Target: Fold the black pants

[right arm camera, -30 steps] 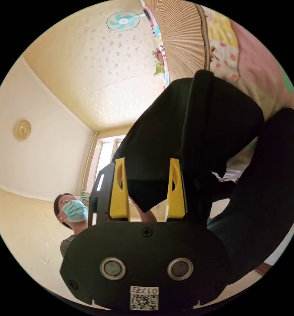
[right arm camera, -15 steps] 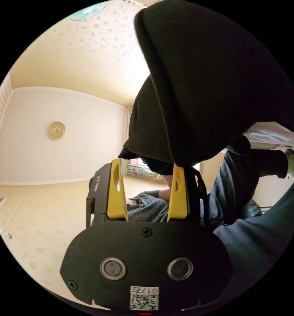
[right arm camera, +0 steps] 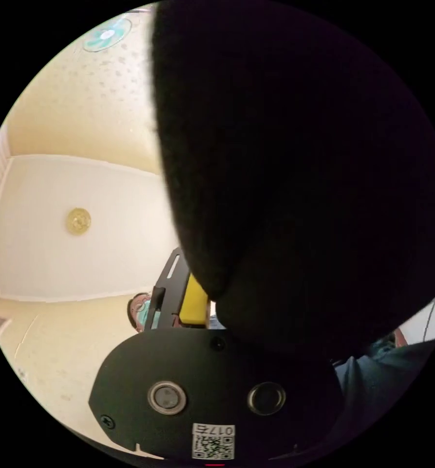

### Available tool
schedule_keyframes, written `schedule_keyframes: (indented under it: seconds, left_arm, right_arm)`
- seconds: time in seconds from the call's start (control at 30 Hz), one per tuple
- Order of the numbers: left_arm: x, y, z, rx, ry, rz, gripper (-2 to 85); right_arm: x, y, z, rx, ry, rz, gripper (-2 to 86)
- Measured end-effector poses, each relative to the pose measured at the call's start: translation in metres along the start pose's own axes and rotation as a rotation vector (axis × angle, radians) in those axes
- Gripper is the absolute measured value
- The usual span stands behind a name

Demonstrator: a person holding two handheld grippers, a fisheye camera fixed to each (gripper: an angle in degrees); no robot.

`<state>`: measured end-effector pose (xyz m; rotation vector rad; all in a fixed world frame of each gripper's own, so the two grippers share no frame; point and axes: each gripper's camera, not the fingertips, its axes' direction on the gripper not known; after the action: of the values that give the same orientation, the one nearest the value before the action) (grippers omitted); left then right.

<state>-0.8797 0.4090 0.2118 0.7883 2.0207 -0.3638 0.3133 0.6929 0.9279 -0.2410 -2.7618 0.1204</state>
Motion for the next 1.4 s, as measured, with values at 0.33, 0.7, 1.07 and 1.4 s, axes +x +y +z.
schedule_keyframes:
  seconds: [0.33,0.7,1.07,1.4]
  left_arm:
    - [-0.071,-0.014,0.118,-0.181,0.351,-0.170,0.9]
    - [-0.092,-0.005,0.502,-0.171,0.753,-0.364,0.3]
    - [-0.287,-0.076,0.423,-0.113,0.346,-0.414,1.7]
    - [-0.408,0.148,0.267,-1.004,-0.206,-1.125,1.8]
  right_arm:
    - [-0.260,0.062,-0.073,0.121,-0.219,-0.804,-0.6]
    - [-0.403,0.234,-0.129,0.525,-0.030,-1.106,-0.4]
    - [-0.353,0.131,-0.040,0.277,0.165,-0.904,0.3]
    - [-0.292,-0.040,0.077,0.253,0.671,-0.595,-0.7]
